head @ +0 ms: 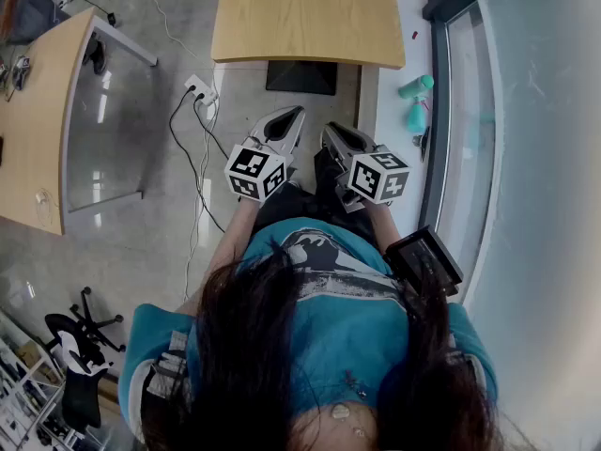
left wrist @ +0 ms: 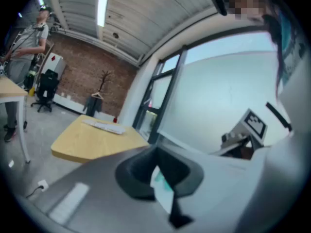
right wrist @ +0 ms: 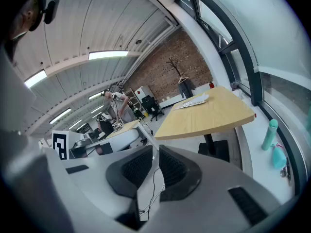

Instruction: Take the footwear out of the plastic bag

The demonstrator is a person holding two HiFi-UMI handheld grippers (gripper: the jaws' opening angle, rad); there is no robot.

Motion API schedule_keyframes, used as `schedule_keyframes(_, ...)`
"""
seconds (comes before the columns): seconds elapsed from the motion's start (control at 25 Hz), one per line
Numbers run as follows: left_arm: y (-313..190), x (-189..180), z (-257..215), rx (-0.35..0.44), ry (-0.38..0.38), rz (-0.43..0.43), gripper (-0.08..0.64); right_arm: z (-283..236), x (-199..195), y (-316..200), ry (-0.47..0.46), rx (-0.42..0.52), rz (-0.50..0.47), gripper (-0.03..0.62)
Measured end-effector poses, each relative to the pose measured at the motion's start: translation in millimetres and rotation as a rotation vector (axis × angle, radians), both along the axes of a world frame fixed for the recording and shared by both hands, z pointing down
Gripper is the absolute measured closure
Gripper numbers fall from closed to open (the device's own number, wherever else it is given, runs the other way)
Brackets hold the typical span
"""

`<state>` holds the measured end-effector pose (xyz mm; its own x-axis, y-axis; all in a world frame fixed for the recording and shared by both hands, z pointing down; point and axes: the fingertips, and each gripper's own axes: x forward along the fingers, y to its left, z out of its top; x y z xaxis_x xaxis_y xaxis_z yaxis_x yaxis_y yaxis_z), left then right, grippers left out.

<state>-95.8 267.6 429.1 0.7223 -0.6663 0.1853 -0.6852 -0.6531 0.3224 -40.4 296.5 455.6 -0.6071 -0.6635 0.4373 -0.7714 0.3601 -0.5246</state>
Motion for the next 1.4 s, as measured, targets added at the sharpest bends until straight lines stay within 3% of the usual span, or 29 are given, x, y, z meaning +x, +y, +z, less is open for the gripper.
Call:
schedule_keyframes(0.24, -52.3, 8.5, 12.9, -0.009, -0.014, -0.041, 0.558, 13.0, 16.5, -56.2, -0.016, -0.008, -0.028, 0.541)
schedule_keyframes(0.48, -135.1, 20.4, 2.1, 0.003, -0.025, -0.127, 0.558, 10.2, 40.7, -140.5, -0.024, -0.008, -0.082, 0.541)
schedule_keyframes(0.84, -240.0, 85.0, 13.9, -0.032, -0.078, -0.196, 0.56, 17.9, 96.2, -257.8, 0.048, 0.019, -0.21, 0.541)
schedule_keyframes(1.08, -265.0, 92.5, 26.6, -0.066, -0.129, -0.236, 0.56, 34.6, 106.8, -296.9, 0.008, -0.03, -0.24, 0.541)
schedule_keyframes(1.4, -288.8, 64.4, 35.7, -0.116, -0.142, -0.266, 0.56, 58.9, 93.0, -325.8, 0.002, -0.112, -0.224, 0.541)
